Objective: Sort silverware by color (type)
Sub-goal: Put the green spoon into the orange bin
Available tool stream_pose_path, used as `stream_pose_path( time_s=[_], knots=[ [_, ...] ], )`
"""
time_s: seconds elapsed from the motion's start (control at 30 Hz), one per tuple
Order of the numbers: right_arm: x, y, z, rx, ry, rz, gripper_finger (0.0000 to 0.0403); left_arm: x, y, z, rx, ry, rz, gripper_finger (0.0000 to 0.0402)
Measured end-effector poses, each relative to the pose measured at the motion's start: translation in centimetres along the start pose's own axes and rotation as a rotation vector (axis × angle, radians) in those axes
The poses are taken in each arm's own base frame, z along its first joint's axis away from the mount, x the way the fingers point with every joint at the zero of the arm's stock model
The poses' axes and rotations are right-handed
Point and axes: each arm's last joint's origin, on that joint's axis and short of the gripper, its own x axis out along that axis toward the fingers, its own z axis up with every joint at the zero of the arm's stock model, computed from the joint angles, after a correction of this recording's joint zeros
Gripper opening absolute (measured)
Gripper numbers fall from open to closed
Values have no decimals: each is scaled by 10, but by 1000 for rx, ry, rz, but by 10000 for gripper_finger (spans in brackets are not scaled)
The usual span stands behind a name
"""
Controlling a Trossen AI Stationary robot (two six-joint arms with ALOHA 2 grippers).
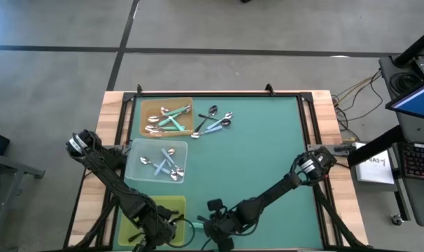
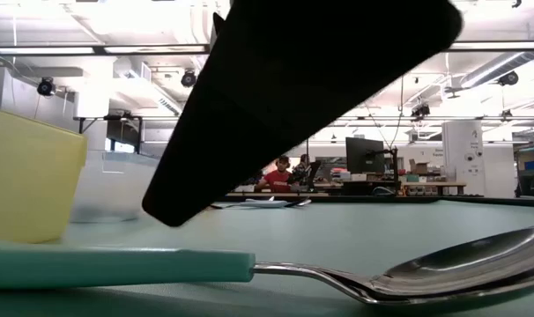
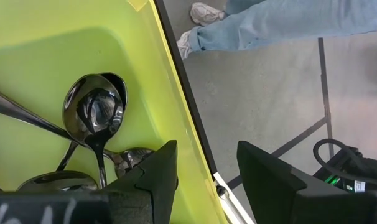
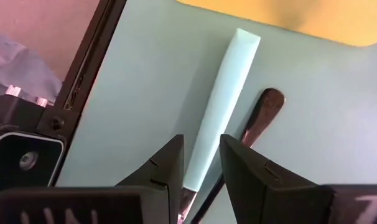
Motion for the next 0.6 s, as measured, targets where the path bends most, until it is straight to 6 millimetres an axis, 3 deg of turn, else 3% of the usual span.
stream_pose_path(
  time_s=[0.6],
  knots=[
    [28, -9, -15, 4, 53, -12, 95, 3, 1, -1, 2, -20, -13, 150]
  ],
)
